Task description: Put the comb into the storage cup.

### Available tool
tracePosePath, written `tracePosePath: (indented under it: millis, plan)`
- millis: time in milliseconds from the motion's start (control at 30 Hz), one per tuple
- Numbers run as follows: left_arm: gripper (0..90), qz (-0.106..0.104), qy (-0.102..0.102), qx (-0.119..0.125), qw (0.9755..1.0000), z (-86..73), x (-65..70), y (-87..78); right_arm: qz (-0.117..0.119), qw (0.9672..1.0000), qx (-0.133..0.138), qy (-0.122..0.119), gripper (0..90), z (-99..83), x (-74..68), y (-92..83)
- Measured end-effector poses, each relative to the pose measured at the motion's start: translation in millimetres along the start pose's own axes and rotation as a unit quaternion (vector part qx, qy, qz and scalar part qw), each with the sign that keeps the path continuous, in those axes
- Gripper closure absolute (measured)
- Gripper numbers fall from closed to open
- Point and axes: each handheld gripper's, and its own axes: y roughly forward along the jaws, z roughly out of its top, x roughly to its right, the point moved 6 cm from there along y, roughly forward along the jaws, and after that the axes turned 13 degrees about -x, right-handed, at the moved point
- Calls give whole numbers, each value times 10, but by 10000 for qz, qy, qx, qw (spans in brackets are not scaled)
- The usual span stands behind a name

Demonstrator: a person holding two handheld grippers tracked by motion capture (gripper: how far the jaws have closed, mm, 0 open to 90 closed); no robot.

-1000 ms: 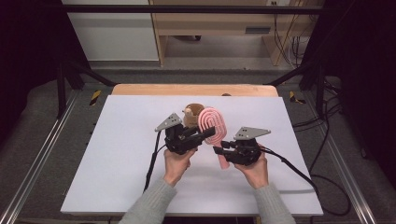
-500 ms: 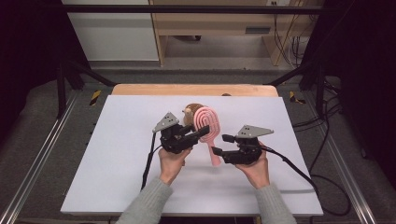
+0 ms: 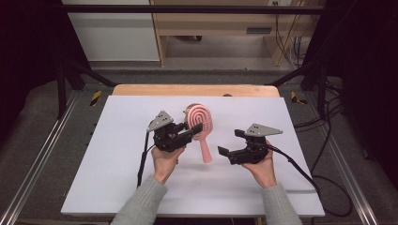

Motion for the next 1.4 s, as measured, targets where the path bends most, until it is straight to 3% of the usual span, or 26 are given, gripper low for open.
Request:
tracePosePath:
  millis: [433,667,1067,1400]
  plan:
    - [627,137,67,-3,9999,68,-82,-107,-80,9997,-106,213,4,-132,181,-26]
    - [627,185,79,28,9998,120,-131,-161,-67,9998,-120,137,2,-208,265,-54]
    - [628,295,165,99,9994,251,-173,-247,-266,9992,-105,292,3,-366,482,-121]
    - [627,375,170,148,9990,341,-235,-306,-273,9991,-150,303,3,-459,584,-139]
